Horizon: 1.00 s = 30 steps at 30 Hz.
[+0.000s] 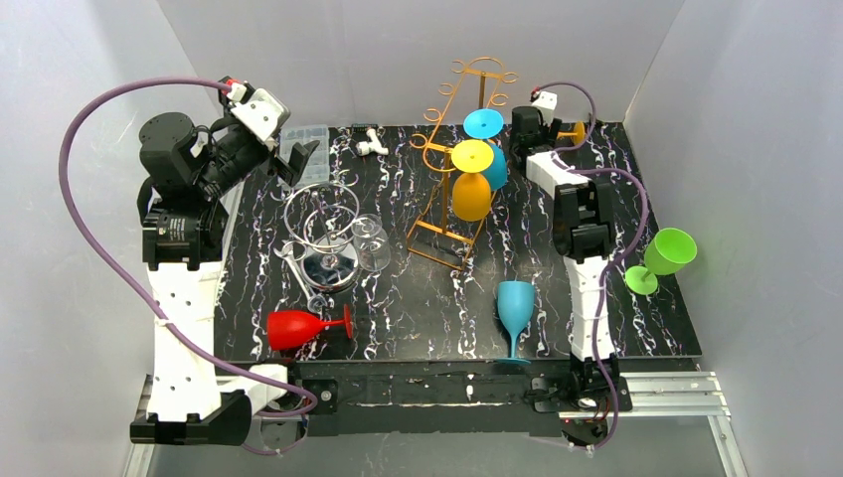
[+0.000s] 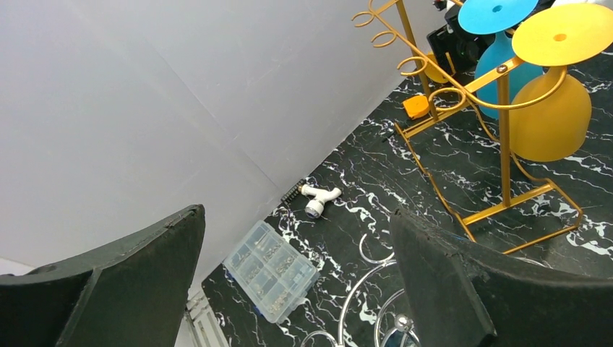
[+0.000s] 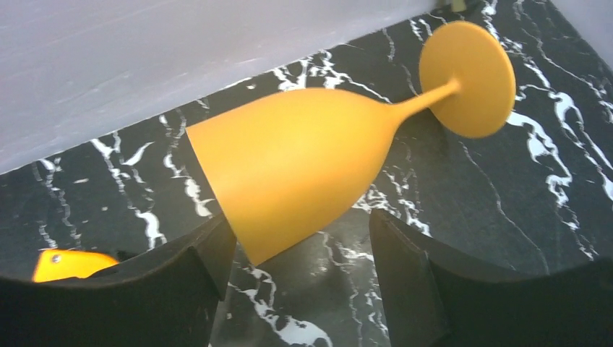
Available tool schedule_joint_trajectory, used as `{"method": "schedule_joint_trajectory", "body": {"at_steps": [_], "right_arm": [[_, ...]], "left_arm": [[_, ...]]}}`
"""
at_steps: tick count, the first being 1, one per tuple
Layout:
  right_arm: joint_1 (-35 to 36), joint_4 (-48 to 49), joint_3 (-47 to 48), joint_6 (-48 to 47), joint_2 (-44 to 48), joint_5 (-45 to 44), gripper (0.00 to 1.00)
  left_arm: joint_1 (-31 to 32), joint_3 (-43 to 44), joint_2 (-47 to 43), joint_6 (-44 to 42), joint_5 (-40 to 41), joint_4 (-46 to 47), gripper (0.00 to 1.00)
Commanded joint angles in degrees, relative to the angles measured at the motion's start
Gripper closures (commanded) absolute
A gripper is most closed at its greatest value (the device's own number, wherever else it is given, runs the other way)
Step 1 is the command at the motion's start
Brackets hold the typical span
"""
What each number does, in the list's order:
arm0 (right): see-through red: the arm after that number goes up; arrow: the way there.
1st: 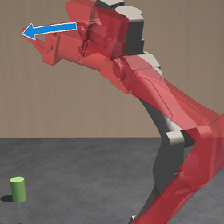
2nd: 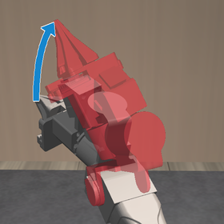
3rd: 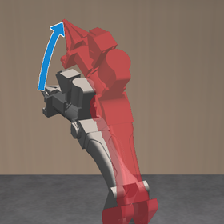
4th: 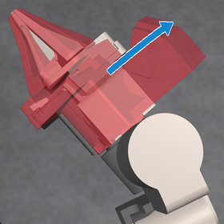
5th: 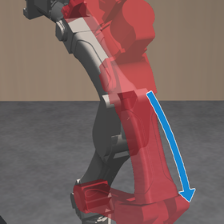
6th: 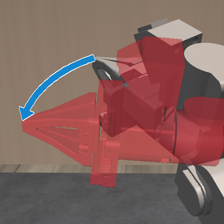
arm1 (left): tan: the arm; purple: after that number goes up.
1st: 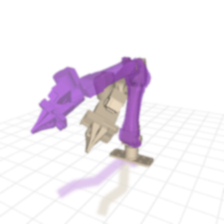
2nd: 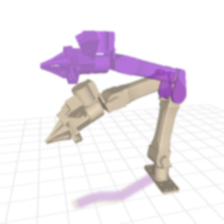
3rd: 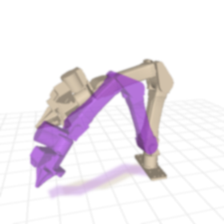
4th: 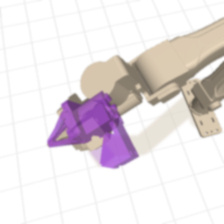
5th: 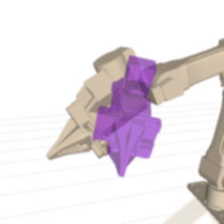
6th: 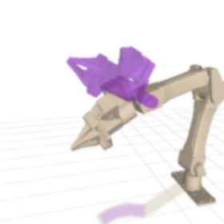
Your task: Place the wine glass upside down on the wine glass rack
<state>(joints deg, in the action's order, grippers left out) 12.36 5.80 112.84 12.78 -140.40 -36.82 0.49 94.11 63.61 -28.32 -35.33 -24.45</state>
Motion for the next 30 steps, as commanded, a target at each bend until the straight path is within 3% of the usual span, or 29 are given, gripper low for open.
{"method": "schedule_joint_trajectory", "body": {"at_steps": [1, 11, 16, 22, 27, 30], "right_arm": [[-0.82, 4.85, -4.03, -2.23, 4.47, -4.26, 0.30], [-0.93, 11.69, -12.69, -5.76, 11.08, -6.59, 0.98], [-0.97, 16.91, -21.93, -7.98, 20.28, -9.81, 0.99], [-1.11, 19.82, -34.90, -7.69, 38.18, -11.04, 0.99], [-1.02, 22.73, -48.92, -4.38, 60.34, -4.46, 0.99], [-0.38, 21.46, -51.59, -4.02, 70.62, 3.79, 0.99]], "left_arm": [[-0.14, -0.48, -0.98, -0.46, -0.59, 0.54, 0.01], [-0.14, -0.41, -1.55, 0.36, -1.80, 0.92, 0.01], [-0.14, 0.32, -2.24, 1.00, -2.49, 0.72, 0.01], [-0.14, 1.37, -2.76, 5.33, -5.84, 1.97, 0.01], [-0.14, 5.12, -1.97, 17.01, -5.88, 2.80, 0.01], [-0.14, 8.97, -0.22, 27.05, -7.44, 1.46, 0.01]]}}
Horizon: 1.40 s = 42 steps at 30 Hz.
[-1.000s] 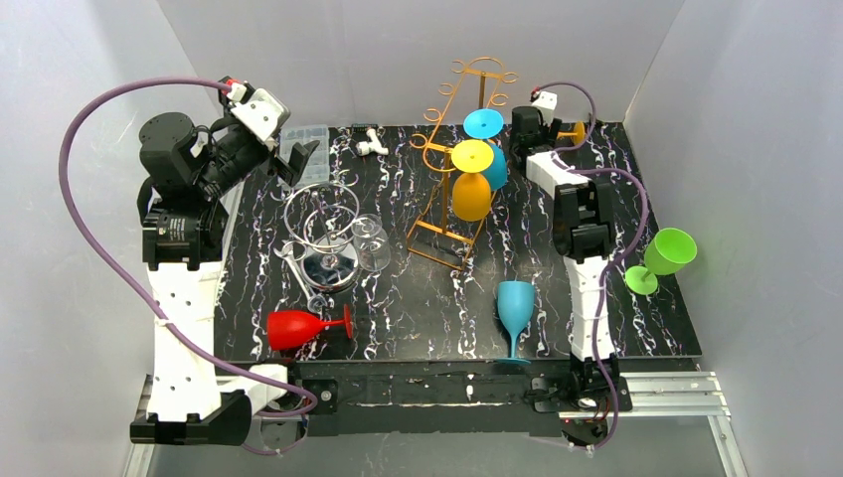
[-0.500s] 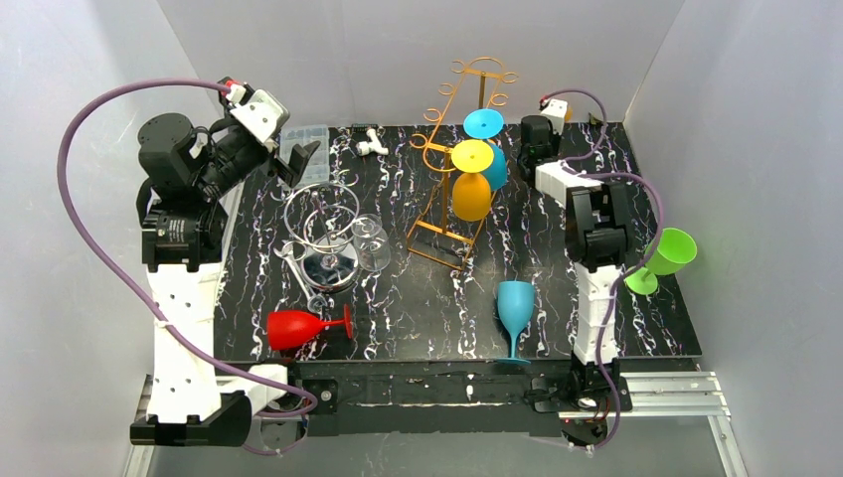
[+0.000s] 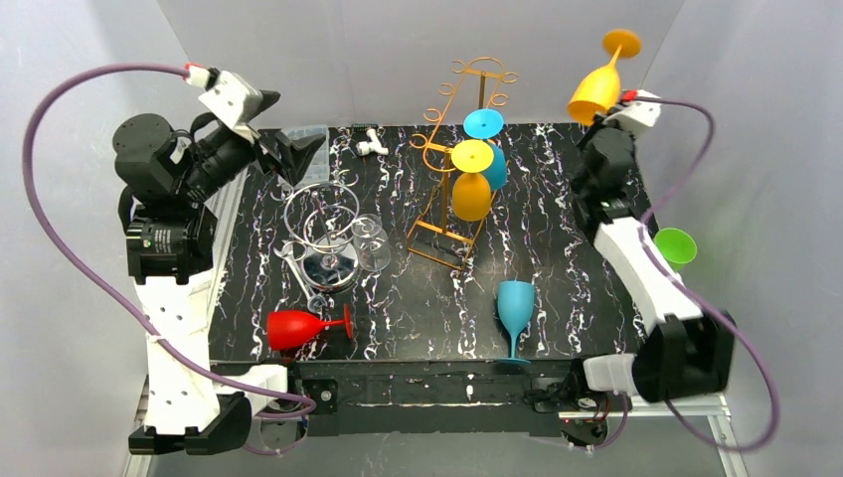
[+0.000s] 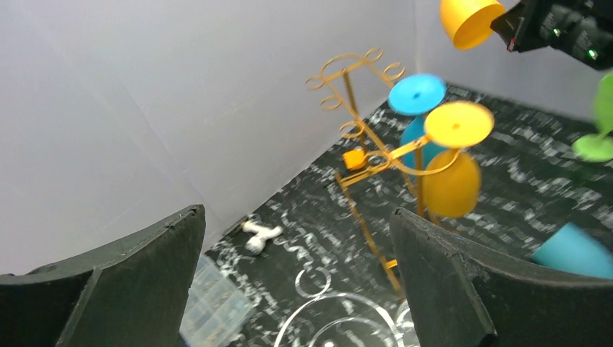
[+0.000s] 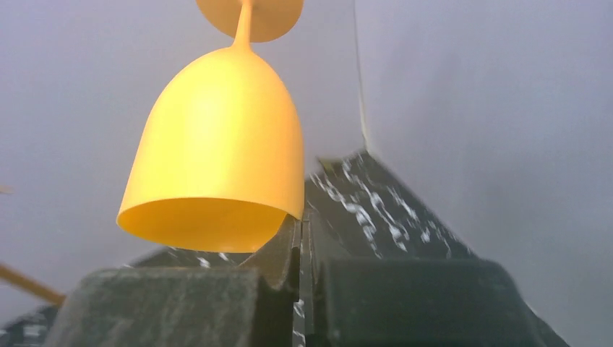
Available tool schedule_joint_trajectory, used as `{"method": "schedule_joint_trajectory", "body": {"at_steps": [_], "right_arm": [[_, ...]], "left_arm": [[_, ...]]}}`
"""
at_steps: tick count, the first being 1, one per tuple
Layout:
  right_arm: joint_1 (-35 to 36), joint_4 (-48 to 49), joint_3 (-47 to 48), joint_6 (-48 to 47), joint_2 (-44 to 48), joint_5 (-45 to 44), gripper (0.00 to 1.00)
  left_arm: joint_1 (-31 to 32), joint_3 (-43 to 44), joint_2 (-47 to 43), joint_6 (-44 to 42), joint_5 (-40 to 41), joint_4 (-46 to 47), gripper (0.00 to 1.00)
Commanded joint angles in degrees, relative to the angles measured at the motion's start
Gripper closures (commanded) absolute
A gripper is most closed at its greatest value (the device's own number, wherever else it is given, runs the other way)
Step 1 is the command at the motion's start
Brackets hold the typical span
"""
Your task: Place the wine glass upside down on the wine glass rack
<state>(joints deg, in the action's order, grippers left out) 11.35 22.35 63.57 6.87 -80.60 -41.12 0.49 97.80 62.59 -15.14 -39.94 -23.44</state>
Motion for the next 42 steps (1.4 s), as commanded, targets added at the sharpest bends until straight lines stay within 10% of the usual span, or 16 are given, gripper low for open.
{"method": "schedule_joint_trajectory", "body": {"at_steps": [1, 7, 15, 19, 27, 36, 42], "right_arm": [[1.29, 4.10, -2.13, 1.65, 13.09, 11.18, 0.99], [4.19, -1.47, 2.38, 2.37, 21.46, 31.36, 0.99], [9.83, -6.62, 12.07, 8.90, 17.43, 57.50, 0.99], [21.45, -5.99, 12.91, 7.52, 15.65, 53.88, 0.99], [33.82, -3.84, 13.08, 1.62, 15.30, 45.36, 0.99], [35.08, -1.61, 11.44, 2.65, 14.01, 45.87, 0.99], [38.53, -0.21, 10.42, 2.25, 12.36, 46.28, 0.93]], "left_arm": [[-0.14, 6.00, 1.21, 17.82, -4.10, 0.68, 0.01], [-0.14, 7.28, 2.27, 25.41, -12.14, 5.25, 0.01], [-0.14, 9.75, 2.11, 2.40, -15.61, 4.90, 0.07], [0.26, 12.74, 5.54, -5.78, -13.63, 4.90, 0.23], [2.98, 13.95, 8.94, -10.29, -10.62, 4.83, 0.17], [6.33, 19.43, 13.63, -12.00, -8.09, -0.55, 0.48], [9.35, 22.86, 16.34, -13.38, -7.31, -3.36, 1.00]]}}
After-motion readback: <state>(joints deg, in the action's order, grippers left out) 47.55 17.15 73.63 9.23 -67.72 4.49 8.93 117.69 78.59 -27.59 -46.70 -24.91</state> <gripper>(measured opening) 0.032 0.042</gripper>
